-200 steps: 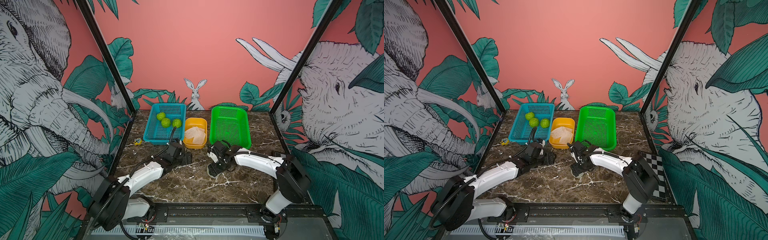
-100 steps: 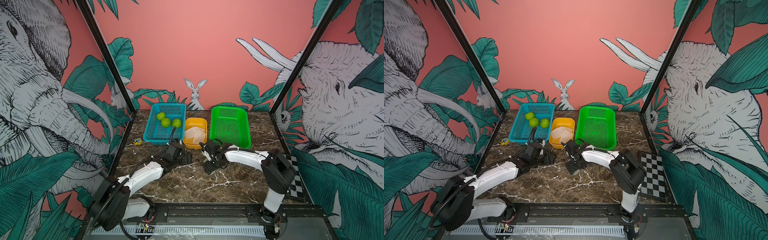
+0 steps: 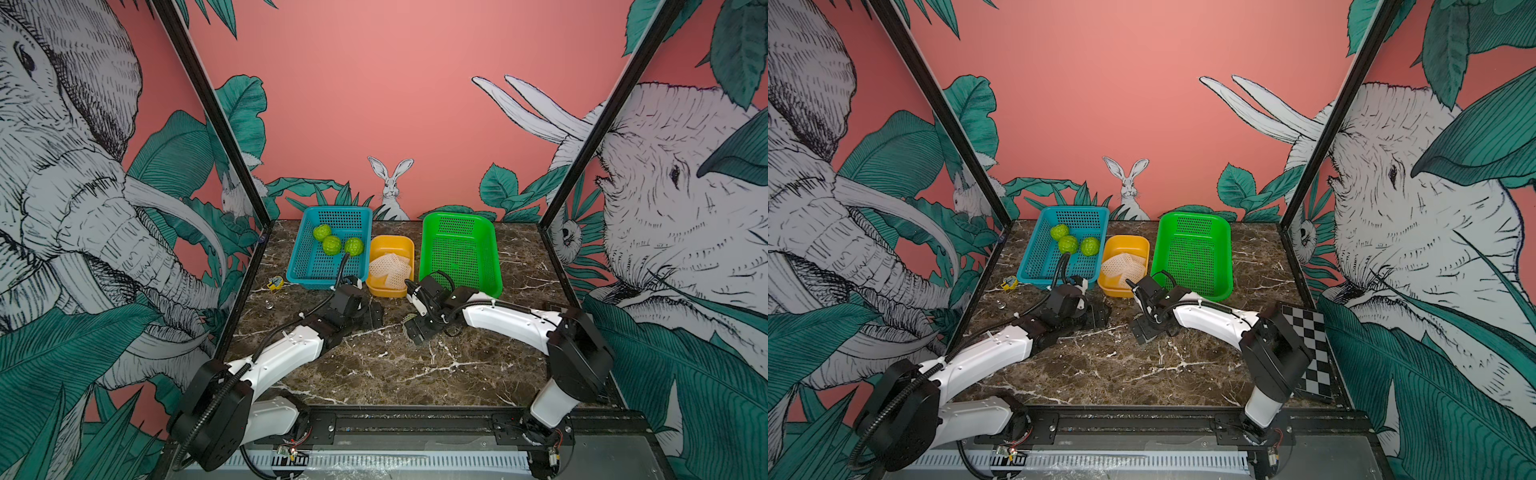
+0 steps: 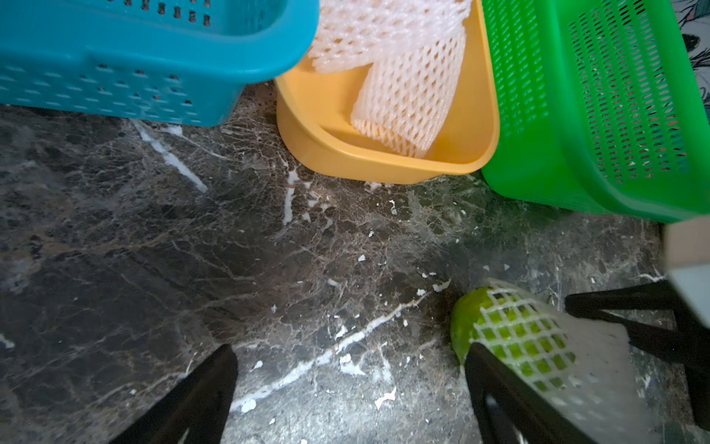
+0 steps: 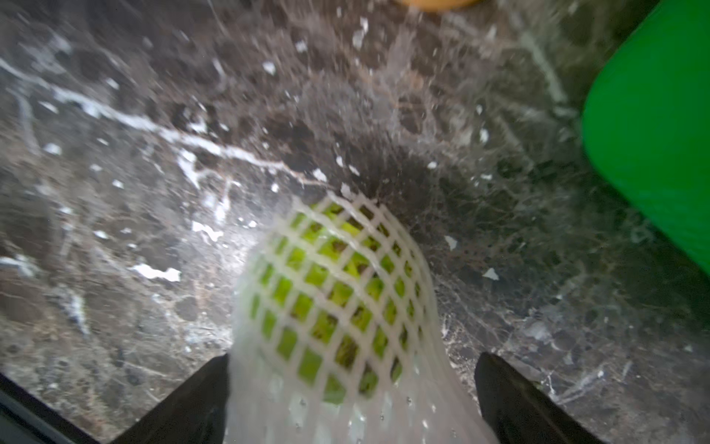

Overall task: Sleeve custard apples in foam nets
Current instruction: Put on the foam net on the custard apple.

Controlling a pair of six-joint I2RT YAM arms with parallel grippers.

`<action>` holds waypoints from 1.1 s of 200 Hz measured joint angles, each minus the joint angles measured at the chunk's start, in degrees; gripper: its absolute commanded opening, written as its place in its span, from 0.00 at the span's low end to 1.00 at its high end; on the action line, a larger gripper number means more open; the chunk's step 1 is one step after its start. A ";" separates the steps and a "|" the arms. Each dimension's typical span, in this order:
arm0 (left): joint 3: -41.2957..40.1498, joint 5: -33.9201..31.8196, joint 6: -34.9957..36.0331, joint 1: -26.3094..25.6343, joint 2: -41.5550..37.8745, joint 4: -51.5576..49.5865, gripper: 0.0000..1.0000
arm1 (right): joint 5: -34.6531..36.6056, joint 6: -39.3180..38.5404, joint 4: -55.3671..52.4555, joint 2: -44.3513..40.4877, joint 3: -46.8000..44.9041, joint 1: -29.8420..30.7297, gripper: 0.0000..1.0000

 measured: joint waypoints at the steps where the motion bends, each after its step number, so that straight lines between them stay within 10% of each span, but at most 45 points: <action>1: 0.00 0.00 0.00 0.00 0.00 -0.02 0.95 | -0.02 0.13 0.15 -0.13 -0.11 0.00 0.99; 108: 0.00 0.68 0.00 0.00 1.25 0.13 0.95 | -0.46 8.72 18.47 0.66 -7.08 -1.07 0.85; 220: 0.00 0.68 -0.02 0.00 1.25 0.52 0.95 | 0.22 6.71 12.98 7.32 -0.83 -1.07 0.86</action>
